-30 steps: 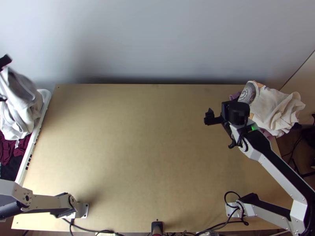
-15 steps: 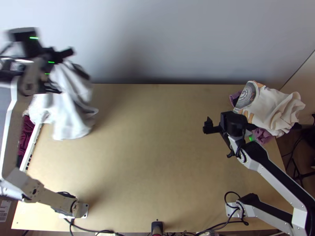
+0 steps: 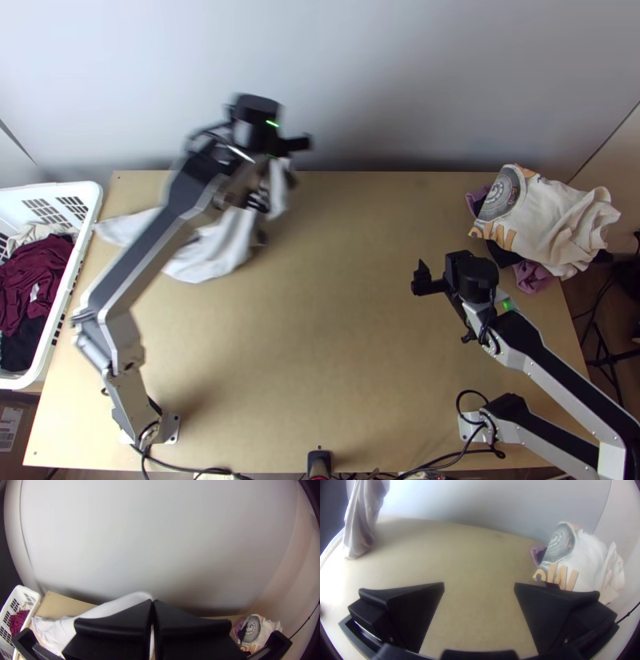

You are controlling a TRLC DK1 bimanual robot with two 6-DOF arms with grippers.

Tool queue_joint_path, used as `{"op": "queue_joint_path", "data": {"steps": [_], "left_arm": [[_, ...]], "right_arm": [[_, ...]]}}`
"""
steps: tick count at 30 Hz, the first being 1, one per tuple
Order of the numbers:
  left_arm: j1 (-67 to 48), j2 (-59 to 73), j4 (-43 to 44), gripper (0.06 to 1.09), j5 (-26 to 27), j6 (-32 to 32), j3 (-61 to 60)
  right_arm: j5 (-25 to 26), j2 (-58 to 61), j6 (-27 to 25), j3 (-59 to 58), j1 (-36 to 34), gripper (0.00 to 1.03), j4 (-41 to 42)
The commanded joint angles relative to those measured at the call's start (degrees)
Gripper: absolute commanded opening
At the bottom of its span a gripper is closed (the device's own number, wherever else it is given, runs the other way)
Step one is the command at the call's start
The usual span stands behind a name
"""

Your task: Fold the t-shirt

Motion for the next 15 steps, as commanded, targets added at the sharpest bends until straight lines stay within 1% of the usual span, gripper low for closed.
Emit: {"op": "queue_joint_path", "data": {"steps": [1, 4, 6, 9, 13, 15], "left_arm": [[-10.9, 5.0, 9.6, 0.09, -0.3, -0.8, 2.8], [-14.1, 4.8, 13.7, 0.09, -0.5, -1.0, 3.4], [-16.1, 4.4, 16.8, 0.09, -2.0, -0.9, 3.7], [-18.0, 3.9, 20.7, 0.09, -2.9, -0.8, 4.0], [-19.9, 3.7, 23.3, 0.09, -3.7, -1.3, 4.6], [-20.2, 3.6, 24.3, 0.09, -4.7, -3.1, 4.5]], "right_arm": [[0.0, -1.4, -0.1, -4.9, 0.7, 0.98, 3.5], [0.0, -1.9, -0.1, -6.2, 0.6, 0.98, 4.3], [-0.1, -2.4, 0.0, -6.8, 0.8, 0.98, 4.5], [-0.1, -2.7, 0.6, -7.2, 1.6, 0.98, 5.1], [-0.1, -2.7, 0.7, -7.4, 1.8, 0.98, 5.8], [-0.1, -2.7, 0.9, -7.9, 3.1, 0.98, 5.8]]}}
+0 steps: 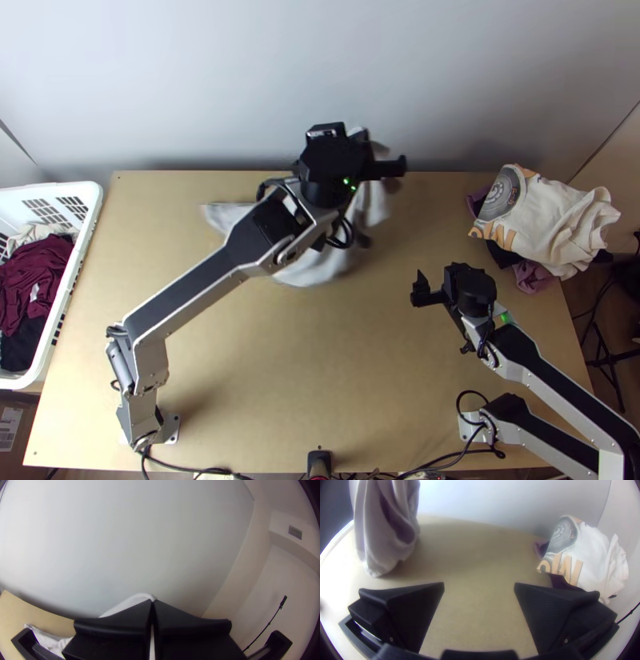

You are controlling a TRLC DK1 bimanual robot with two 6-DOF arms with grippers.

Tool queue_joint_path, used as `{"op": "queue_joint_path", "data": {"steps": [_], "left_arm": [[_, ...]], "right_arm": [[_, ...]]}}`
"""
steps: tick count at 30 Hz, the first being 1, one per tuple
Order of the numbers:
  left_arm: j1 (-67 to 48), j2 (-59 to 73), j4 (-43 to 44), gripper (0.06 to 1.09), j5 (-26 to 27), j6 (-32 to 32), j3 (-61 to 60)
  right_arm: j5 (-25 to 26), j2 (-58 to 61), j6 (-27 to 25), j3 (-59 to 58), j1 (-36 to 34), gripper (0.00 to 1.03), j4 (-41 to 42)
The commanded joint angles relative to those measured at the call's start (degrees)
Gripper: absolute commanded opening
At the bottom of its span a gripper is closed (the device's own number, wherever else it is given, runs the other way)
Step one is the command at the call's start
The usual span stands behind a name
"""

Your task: Fold the t-shirt

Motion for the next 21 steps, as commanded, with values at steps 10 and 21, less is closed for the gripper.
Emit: {"op": "queue_joint_path", "data": {"steps": [10, 21], "left_arm": [[0.7, 4.4, 9.9, 0.09, -8.4, -5.8, 0.5], [7.5, 8.9, 15.2, 0.09, -10.2, -7.4, -1.6]], "right_arm": [[-0.2, 7.8, 5.7, -3.4, 14.1, 0.98, 6.7], [-1.3, 31.6, 7.7, 9.2, 19.8, 0.98, 15.0]]}}
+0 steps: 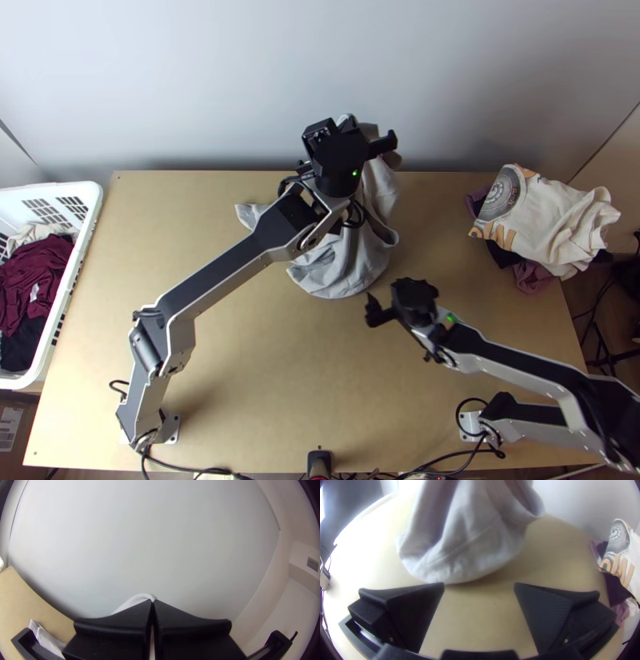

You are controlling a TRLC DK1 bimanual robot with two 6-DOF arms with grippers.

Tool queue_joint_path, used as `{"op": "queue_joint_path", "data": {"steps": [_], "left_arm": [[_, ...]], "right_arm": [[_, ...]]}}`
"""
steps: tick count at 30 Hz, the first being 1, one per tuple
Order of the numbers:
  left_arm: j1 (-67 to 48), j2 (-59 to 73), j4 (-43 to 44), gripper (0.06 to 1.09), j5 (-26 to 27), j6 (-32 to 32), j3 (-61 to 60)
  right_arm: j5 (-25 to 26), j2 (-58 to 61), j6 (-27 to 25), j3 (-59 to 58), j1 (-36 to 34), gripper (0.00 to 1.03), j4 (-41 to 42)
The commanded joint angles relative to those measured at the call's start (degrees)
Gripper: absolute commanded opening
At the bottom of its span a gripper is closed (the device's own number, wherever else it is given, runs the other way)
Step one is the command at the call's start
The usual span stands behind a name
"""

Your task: Fold the t-shirt

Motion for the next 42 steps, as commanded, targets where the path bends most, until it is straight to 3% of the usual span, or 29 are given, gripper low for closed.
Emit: {"op": "queue_joint_path", "data": {"steps": [1, 6, 22, 23, 24, 25, 26, 27, 35, 42], "left_arm": [[4.1, 2.2, 3.6, 0.09, -1.1, -1.0, -1.4], [7.0, 2.7, 7.4, 0.09, -1.3, -0.6, -1.4], [13.8, 4.5, 12.7, 0.09, -0.9, 3.1, -2.9], [14.0, 4.2, 12.6, 0.09, -0.7, 3.0, -3.2], [14.3, 3.7, 12.6, 0.09, -0.7, 3.0, -3.7], [15.0, 2.9, 12.4, 0.09, -0.2, 3.0, -4.6], [15.3, 2.4, 12.2, 0.09, 0.0, 3.0, -4.8], [15.7, 2.0, 11.9, 0.09, 0.3, 3.0, -5.3], [22.2, 0.5, 8.1, 0.09, 1.1, 3.1, -5.9], [31.2, 0.7, 6.1, 0.11, 4.9, 5.2, -7.9]], "right_arm": [[-0.6, 13.3, 1.1, 9.7, 2.7, 0.98, 2.6], [-3.8, 19.4, 0.7, 16.8, 4.4, 0.98, 1.6], [-3.6, 29.0, -0.1, 27.9, 7.4, 0.97, -6.4], [-2.9, 29.5, -0.1, 28.4, 7.3, 0.93, -6.5], [-2.7, 29.7, -0.4, 28.8, 7.3, 0.83, -6.9], [-2.1, 30.0, -1.2, 29.3, 7.3, 0.52, -6.8], [-1.6, 30.1, -1.3, 29.6, 7.1, 0.36, -6.6], [-1.4, 30.6, -1.7, 30.5, 6.5, 0.06, -6.5], [-1.4, 23.2, -5.2, 31.7, 2.0, 0.03, -8.2], [-2.5, 5.3, -6.9, 35.7, -1.4, 0.03, -19.8]]}}
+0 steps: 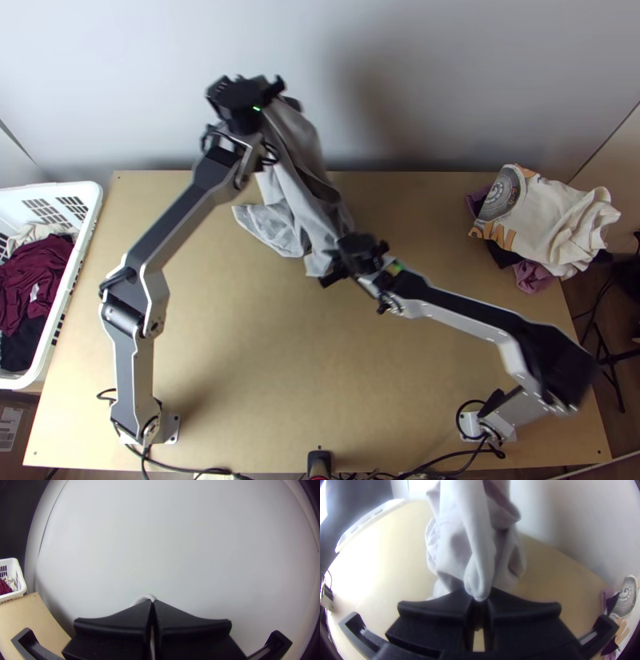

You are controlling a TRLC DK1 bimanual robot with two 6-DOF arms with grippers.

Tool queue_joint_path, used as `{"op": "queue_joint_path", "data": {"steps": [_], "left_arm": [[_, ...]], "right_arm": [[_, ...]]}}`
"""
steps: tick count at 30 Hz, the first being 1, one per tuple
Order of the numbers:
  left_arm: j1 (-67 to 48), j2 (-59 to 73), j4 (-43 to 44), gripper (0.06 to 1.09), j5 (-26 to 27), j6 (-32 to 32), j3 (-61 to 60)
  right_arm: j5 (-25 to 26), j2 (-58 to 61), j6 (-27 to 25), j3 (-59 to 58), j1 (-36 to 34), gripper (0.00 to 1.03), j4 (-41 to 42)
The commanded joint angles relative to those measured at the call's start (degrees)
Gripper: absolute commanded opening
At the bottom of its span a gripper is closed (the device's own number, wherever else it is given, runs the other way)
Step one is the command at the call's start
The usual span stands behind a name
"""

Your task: Fold the t-shirt

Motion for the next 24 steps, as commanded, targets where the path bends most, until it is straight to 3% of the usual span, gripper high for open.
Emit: {"op": "queue_joint_path", "data": {"steps": [1, 2, 5, 6, 8, 14, 19, 24], "left_arm": [[8.0, -0.8, -3.7, 0.17, 4.9, 1.4, -3.2], [9.0, -1.4, -5.2, 0.29, 8.6, 1.4, -4.6], [10.1, -4.2, -7.3, 0.91, 14.9, 3.4, -10.6], [10.1, -5.4, -7.7, 1.06, 17.3, 4.7, -12.8], [10.2, -8.5, -7.6, 1.05, 25.3, 5.4, -18.5], [9.2, -20.0, -8.2, 1.05, 40.6, 10.9, -34.1], [5.7, -31.7, -9.1, 1.05, 41.7, 21.6, -48.7], [5.6, -40.0, -12.6, 1.05, 41.7, 24.5, -55.7]], "right_arm": [[-0.9, -14.7, -1.7, 4.4, -3.2, 0.03, -9.0], [-0.9, -16.1, -2.0, 5.4, -3.3, 0.03, -10.2], [-0.8, -18.9, -3.3, 7.8, -4.2, 0.03, -12.5], [-0.8, -19.6, -4.2, 8.5, -4.5, 0.03, -12.8], [-0.8, -20.1, -5.4, 10.0, -5.5, 0.03, -13.2], [-0.9, -20.1, -7.3, 17.1, -8.1, 0.03, -17.8], [-0.8, -20.2, -8.6, 17.2, -9.9, 0.03, -18.3], [-0.8, -21.1, -9.2, 21.2, -13.2, 0.03, -19.6]]}}
